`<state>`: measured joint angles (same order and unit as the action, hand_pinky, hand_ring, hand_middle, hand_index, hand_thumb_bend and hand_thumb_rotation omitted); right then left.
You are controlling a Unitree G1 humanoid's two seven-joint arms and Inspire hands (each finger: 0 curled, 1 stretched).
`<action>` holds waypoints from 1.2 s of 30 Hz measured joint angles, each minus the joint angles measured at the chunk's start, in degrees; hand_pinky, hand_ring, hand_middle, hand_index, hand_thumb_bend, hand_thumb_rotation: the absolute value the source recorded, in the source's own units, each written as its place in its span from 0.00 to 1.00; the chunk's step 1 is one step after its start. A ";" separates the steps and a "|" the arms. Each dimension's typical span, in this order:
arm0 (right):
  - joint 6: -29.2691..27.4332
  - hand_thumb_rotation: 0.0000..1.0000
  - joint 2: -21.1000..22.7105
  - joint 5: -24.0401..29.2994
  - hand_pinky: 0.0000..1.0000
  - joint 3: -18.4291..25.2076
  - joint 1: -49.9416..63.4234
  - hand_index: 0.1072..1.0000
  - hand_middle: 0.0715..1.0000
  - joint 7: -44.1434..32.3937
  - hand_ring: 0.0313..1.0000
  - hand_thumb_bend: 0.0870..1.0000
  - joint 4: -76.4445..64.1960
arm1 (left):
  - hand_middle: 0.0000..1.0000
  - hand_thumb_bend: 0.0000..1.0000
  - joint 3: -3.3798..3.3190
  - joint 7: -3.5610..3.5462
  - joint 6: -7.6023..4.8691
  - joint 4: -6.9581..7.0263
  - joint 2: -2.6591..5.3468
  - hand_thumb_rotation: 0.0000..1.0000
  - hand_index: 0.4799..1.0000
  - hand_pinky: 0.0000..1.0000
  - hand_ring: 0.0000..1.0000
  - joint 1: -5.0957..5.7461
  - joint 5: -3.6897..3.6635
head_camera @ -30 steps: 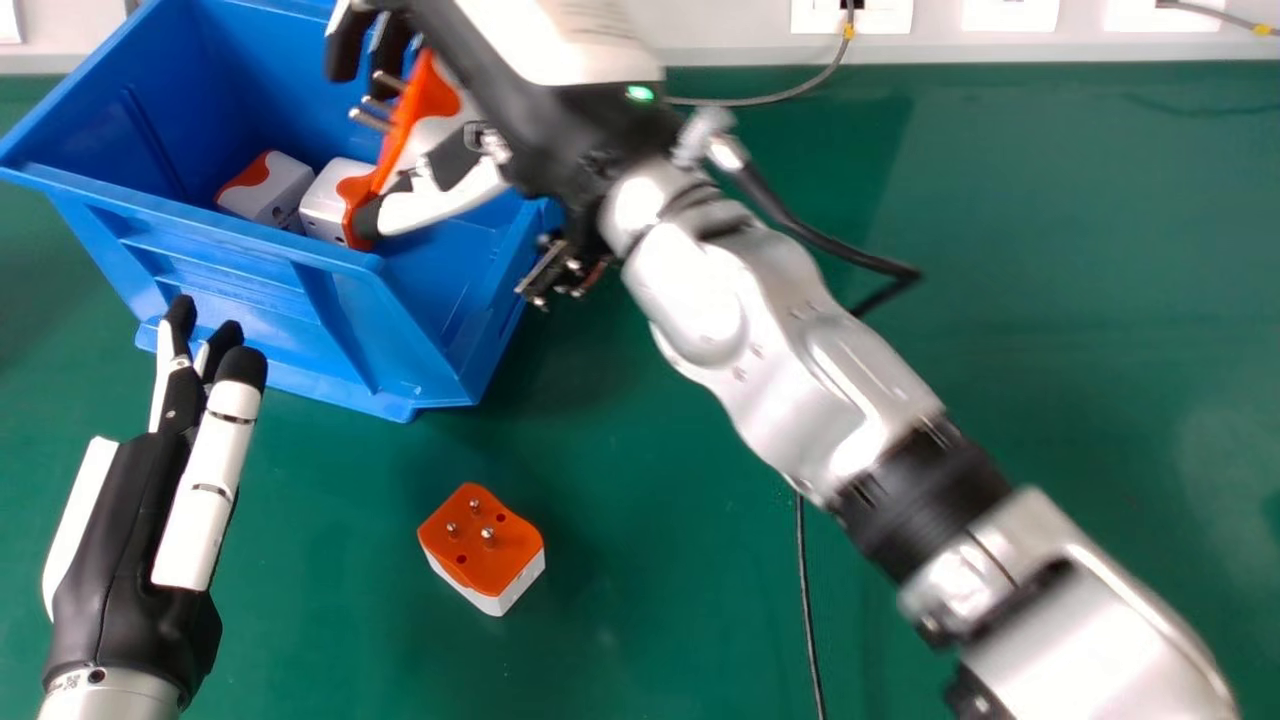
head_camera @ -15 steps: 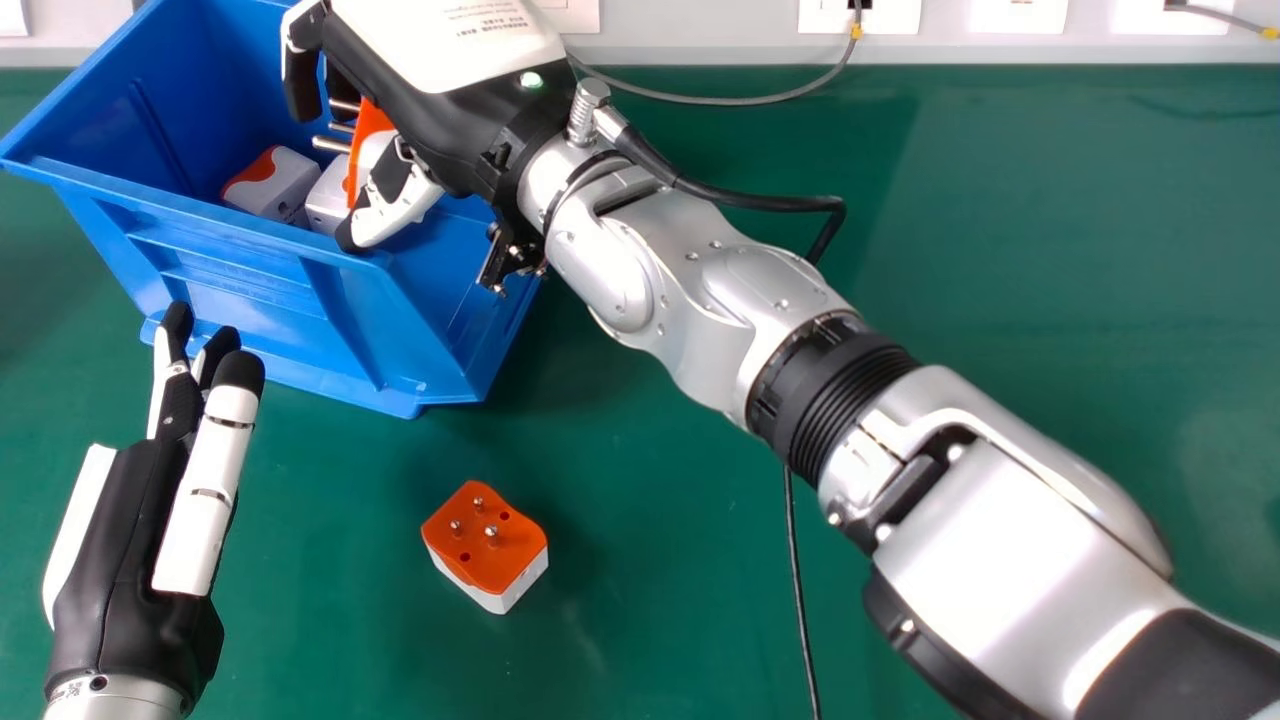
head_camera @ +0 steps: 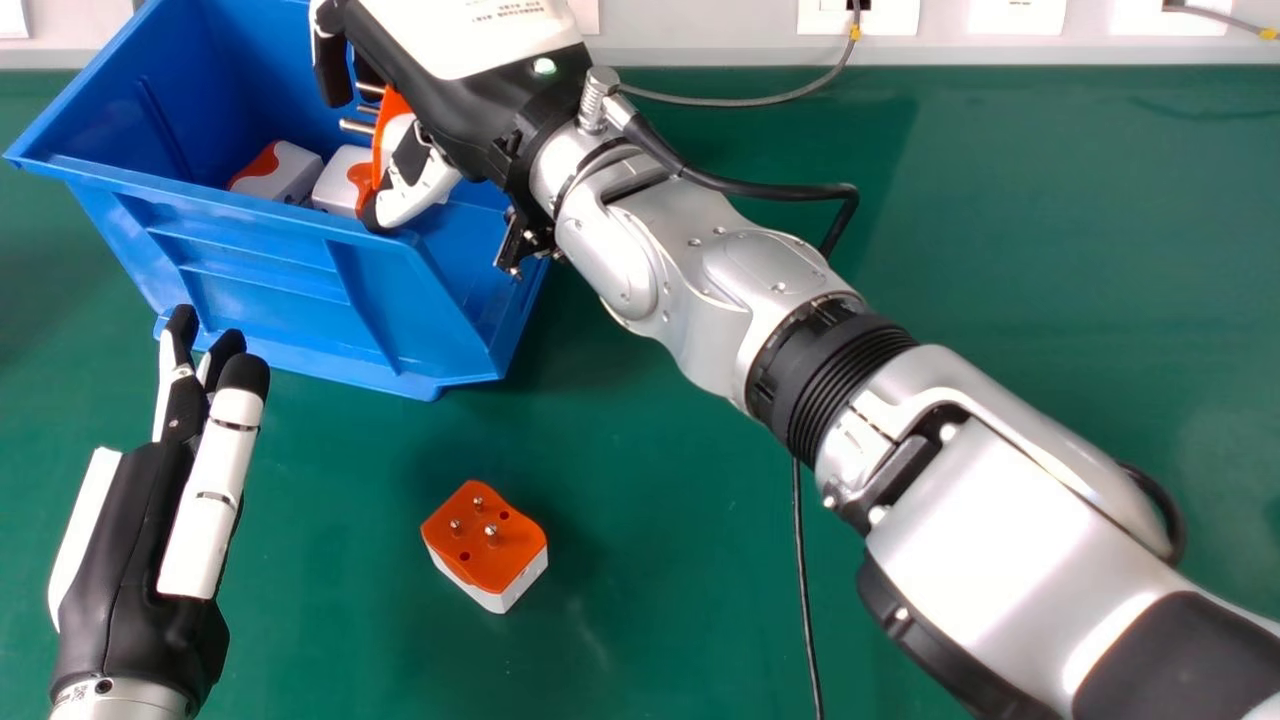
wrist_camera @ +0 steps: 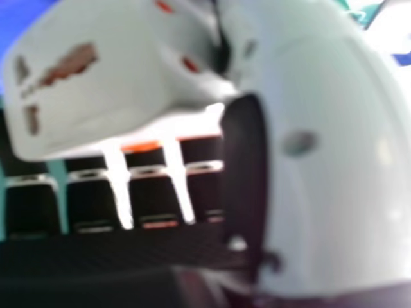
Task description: Pick all objects and put in blue box
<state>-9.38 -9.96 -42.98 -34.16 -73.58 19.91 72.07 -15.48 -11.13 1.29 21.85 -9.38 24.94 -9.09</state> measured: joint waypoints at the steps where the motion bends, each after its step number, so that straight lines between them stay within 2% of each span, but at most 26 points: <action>1: 0.00 0.00 0.00 0.04 0.33 0.00 0.00 0.45 0.48 0.00 0.42 0.45 0.00 | 1.00 0.46 0.00 0.00 0.01 0.10 0.00 0.91 1.00 1.00 1.00 0.00 0.00; 7: 0.02 0.00 0.00 0.45 0.33 0.08 0.00 0.44 0.48 0.00 0.42 0.45 0.00 | 1.00 0.46 0.02 0.02 0.22 0.23 0.00 0.91 1.00 1.00 1.00 0.02 -0.01; 12: 0.20 0.00 0.00 1.01 0.33 0.20 0.00 0.44 0.47 -0.07 0.42 0.45 0.00 | 1.00 0.46 0.39 0.19 0.64 1.29 0.00 0.90 1.00 1.00 1.00 0.10 -0.01; 16: 0.54 0.00 0.00 1.87 0.33 0.42 0.00 0.44 0.47 -0.28 0.42 0.45 0.04 | 1.00 0.45 0.43 0.22 0.71 1.34 -0.01 0.90 1.00 1.00 1.00 0.20 -0.01; 20: 1.49 0.00 0.00 2.29 0.33 0.56 -0.01 0.44 0.47 -0.28 0.42 0.45 0.35 | 1.00 0.45 0.49 0.40 1.36 2.17 0.00 0.90 1.00 1.00 1.00 0.70 -0.01; 27: 1.77 0.00 0.00 2.48 0.33 0.52 -0.01 0.44 0.47 -0.19 0.42 0.45 0.44 | 1.00 0.46 0.59 0.45 1.41 2.63 0.02 0.89 1.00 1.00 1.00 1.60 0.00; 36: 1.89 0.00 0.00 2.94 0.33 0.85 -0.02 0.44 0.48 -0.57 0.42 0.45 0.46 | 1.00 0.46 0.84 0.48 1.28 2.84 0.16 0.89 1.00 1.00 1.00 1.88 0.04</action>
<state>-7.50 -9.96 -40.04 -33.32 -73.60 19.33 72.53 -14.64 -10.65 2.57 24.69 -9.22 26.82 -9.06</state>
